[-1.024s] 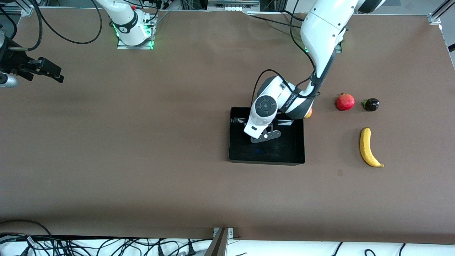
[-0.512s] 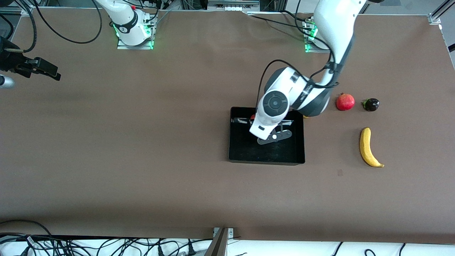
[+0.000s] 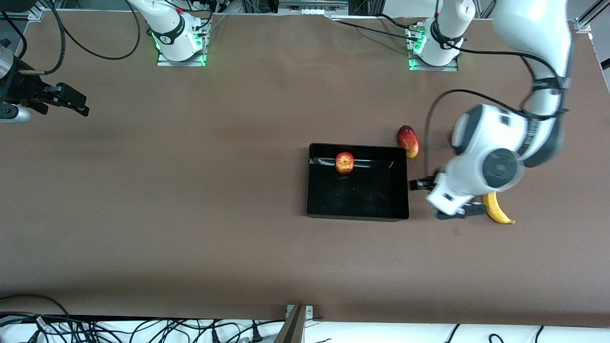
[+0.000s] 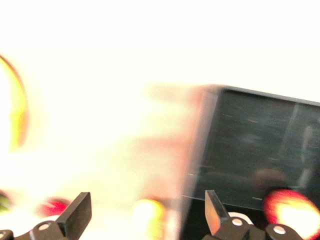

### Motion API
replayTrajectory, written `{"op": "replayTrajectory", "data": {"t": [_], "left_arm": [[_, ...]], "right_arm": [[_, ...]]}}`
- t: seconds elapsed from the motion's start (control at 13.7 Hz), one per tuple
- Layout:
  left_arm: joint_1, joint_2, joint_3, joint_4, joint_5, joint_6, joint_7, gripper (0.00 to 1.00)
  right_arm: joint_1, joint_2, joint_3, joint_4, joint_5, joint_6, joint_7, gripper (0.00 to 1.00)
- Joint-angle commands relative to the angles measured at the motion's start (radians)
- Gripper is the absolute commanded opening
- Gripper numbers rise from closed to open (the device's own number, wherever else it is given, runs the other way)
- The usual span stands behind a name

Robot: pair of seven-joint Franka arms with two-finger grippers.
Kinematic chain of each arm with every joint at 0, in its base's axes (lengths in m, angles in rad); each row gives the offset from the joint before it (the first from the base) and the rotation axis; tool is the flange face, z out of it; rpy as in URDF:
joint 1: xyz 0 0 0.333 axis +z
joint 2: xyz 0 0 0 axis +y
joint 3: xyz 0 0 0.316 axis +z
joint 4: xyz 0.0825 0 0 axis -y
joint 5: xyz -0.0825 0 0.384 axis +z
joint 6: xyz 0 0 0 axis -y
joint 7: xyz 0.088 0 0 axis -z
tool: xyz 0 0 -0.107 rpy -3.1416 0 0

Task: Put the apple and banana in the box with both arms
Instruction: 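Lower the apple into the box and open the left gripper, then move the left gripper to the banana and grasp it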

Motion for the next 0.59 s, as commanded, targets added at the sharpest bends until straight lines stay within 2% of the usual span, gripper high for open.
{"op": "replayTrajectory", "data": {"t": [0.0,0.29,0.51], "left_arm": [[0.099,-0.001,0.006,-0.002,0.01,-0.003,0.189,1.0],[0.193,0.012,0.027,-0.008,0.018,0.029,0.357,1.0],[0.224,0.045,0.029,-0.062,0.033,0.165,0.412,1.0]], "right_arm": [[0.018,0.017,-0.006,0.03,-0.022,-0.039,-0.003,1.0],[0.015,0.021,-0.013,0.033,-0.021,-0.038,-0.004,1.0],[0.003,0.059,-0.015,0.097,-0.016,-0.017,0.011,1.0]]}}
